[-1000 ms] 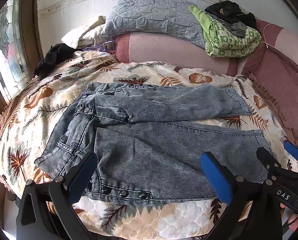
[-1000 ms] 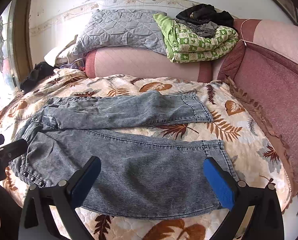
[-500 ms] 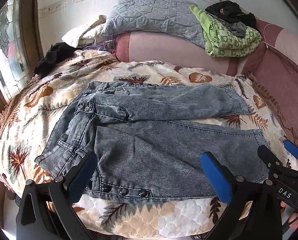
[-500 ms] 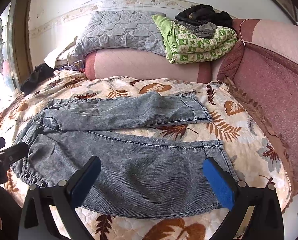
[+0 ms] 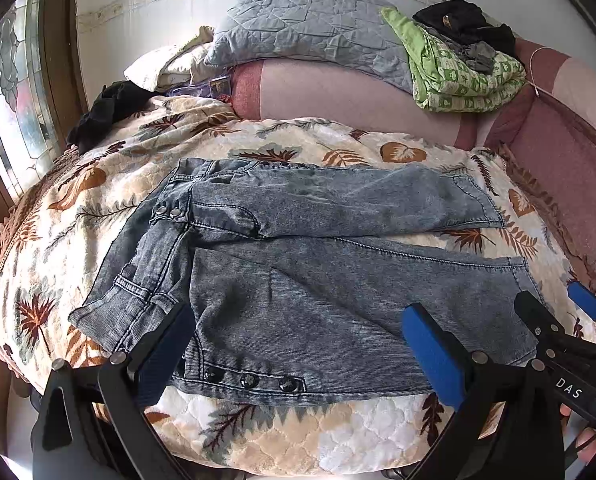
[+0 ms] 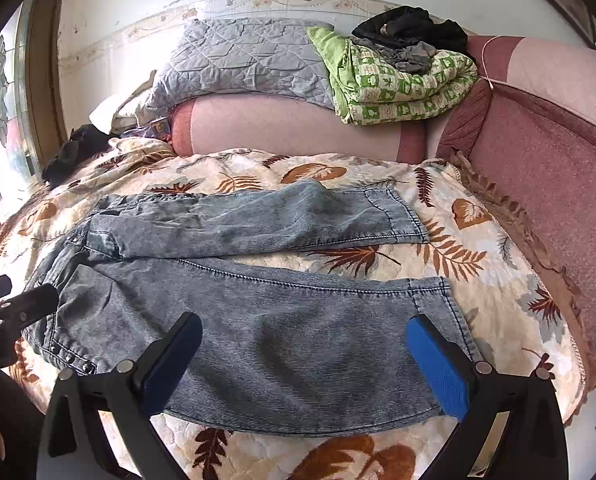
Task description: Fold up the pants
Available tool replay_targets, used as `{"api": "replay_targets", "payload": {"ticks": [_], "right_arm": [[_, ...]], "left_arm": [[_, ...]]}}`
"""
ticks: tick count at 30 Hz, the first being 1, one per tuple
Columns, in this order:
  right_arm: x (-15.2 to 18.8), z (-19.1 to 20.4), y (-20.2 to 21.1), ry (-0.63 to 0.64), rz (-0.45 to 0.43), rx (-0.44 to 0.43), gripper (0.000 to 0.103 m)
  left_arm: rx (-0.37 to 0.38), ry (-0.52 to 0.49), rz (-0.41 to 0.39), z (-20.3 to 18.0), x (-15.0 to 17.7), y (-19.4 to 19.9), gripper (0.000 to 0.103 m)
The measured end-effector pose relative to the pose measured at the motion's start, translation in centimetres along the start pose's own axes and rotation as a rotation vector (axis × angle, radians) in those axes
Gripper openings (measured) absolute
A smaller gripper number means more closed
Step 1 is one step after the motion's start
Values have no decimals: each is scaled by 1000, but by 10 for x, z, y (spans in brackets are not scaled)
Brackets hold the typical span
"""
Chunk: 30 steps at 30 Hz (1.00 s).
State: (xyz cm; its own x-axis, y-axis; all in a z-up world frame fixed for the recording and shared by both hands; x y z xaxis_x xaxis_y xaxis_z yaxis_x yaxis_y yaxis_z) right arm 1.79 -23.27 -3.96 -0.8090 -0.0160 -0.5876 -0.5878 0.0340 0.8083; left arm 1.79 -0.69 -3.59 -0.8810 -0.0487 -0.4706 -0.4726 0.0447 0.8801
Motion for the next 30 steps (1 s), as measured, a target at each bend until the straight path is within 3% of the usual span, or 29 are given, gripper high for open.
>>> {"api": "replay_targets", "payload": {"ticks": [30], "right_arm": [[1, 3, 0, 3, 2, -1, 103]], "left_arm": [[-2, 5, 14, 4, 4, -4, 103]]}}
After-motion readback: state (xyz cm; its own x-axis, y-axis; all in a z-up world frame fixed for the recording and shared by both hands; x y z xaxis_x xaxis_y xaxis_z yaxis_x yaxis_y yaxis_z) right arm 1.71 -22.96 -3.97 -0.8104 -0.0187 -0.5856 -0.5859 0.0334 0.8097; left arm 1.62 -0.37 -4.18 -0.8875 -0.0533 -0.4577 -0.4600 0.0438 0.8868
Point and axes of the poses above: each gripper's, at about its wrist camera, not at the fingertips, and y roughly against the way its jaws point, z to its left, x to its underside, the point moved 3 cm from there along -y, roughly the way its jaws point, and after that the axes turned 15 degrees about z, right-handed, at the moved point
